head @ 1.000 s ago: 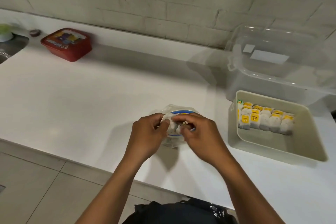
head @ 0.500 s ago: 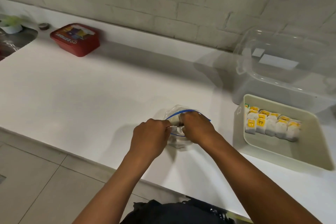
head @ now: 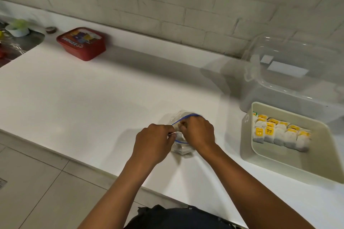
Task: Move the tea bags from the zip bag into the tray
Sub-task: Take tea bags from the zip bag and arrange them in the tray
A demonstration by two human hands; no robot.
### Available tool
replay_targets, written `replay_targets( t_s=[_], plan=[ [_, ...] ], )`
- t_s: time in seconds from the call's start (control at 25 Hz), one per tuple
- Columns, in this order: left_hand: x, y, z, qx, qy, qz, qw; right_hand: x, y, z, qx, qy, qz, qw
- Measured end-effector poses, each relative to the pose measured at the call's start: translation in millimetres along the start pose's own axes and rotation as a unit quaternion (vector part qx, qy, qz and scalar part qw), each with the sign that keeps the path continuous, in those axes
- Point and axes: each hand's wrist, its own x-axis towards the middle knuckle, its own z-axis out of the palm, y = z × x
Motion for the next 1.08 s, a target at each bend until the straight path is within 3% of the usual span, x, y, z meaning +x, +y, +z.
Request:
replay_targets(
  t_s=[0.2, 0.28, 0.36, 0.44, 0.52, 0.6, 0.92, 1.08],
  plan=[
    [5.5, 2.1, -4.1, -0.01, 0.026, -0.012, 1.0, -18.0, 7.0, -33.3, 0.059, 0.007, -0.037, 0.998],
    [5.3, 4.7, -9.9, -0.049, 0.04, -0.017, 0.998, -28.8, 11.4, -49.0, 0.149, -0.003, -0.037, 0.988],
    [3.2, 9.4, -17.5, -0.103, 0.044, -0.025, 0.993, -36.5, 17.7, -61.3, 0.311, -0.031, 0.01, 0.95],
    [-0.2, 13.9, -21.8, -0.123, 0.05, -0.025, 0.991, -40.4, 23.8, -69.7, 0.453, -0.063, 0.064, 0.887],
    [-3.7, 19.3, -25.0, -0.152, 0.06, -0.019, 0.986, -42.4, 28.8, -73.5, 0.536, -0.074, 0.083, 0.837],
    [-5.2, 28.6, -27.7, -0.208, 0.068, -0.014, 0.976, -45.3, 33.0, -75.5, 0.577, -0.073, 0.081, 0.81],
    [-4.7, 89.0, -25.0, -0.319, 0.073, 0.016, 0.945, -67.1, 66.3, -93.9, 0.607, -0.051, 0.036, 0.792],
    [2.1, 122.0, -18.9, -0.321, 0.066, 0.051, 0.943, -74.4, 98.8, -108.5, 0.581, 0.002, 0.023, 0.814]
  ],
)
